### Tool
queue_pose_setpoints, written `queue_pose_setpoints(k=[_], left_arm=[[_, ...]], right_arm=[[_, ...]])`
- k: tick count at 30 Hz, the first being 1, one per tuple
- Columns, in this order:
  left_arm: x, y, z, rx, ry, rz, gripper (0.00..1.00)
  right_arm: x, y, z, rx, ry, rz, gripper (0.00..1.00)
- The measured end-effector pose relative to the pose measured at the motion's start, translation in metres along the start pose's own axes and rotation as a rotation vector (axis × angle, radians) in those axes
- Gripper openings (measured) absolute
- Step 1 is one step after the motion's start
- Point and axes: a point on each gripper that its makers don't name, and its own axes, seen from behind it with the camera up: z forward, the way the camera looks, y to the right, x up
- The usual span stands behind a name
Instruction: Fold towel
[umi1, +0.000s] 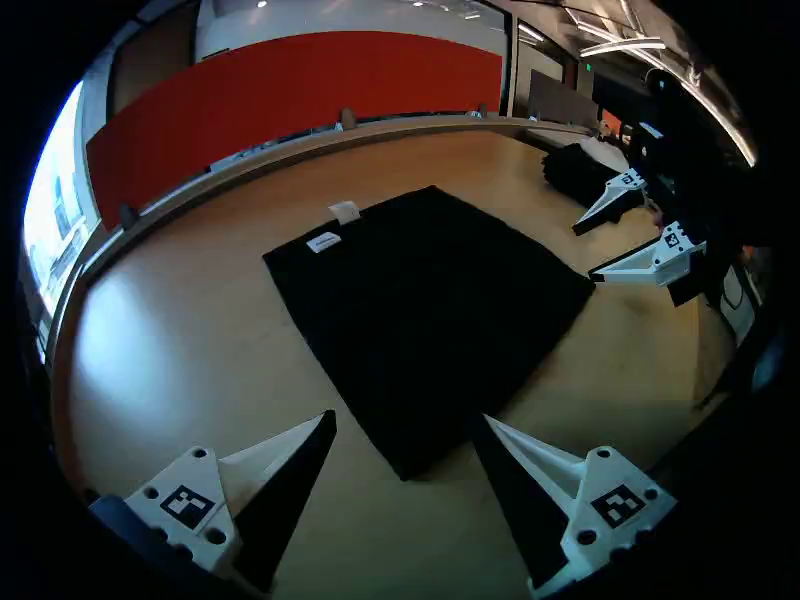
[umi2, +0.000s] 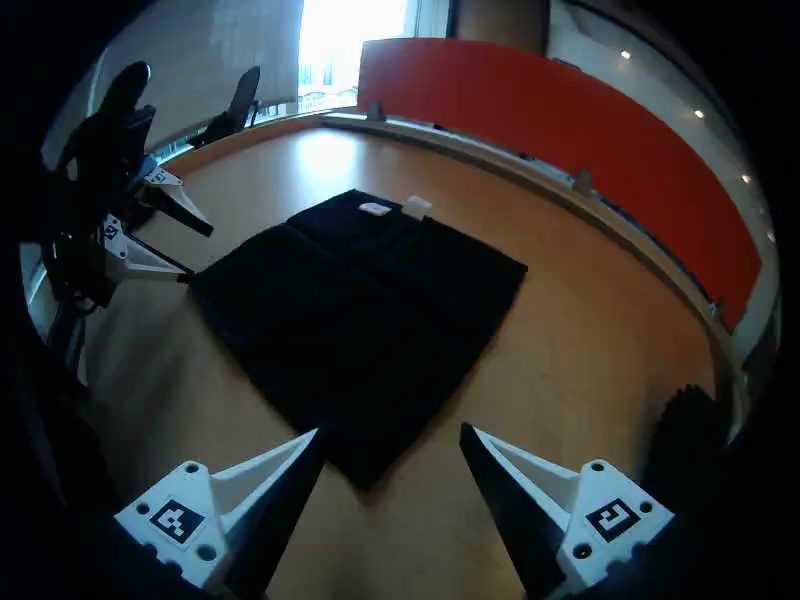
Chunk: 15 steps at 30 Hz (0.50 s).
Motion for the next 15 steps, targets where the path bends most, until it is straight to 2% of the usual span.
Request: queue_pose_setpoints(k=[15], left_arm=[[-0.023,0.004,0.008,-0.016,-0.081,-0.026,0.98]], right_arm=[[-0.019,-0.007,0.007,0.039,-0.054,-0.016,0.99]])
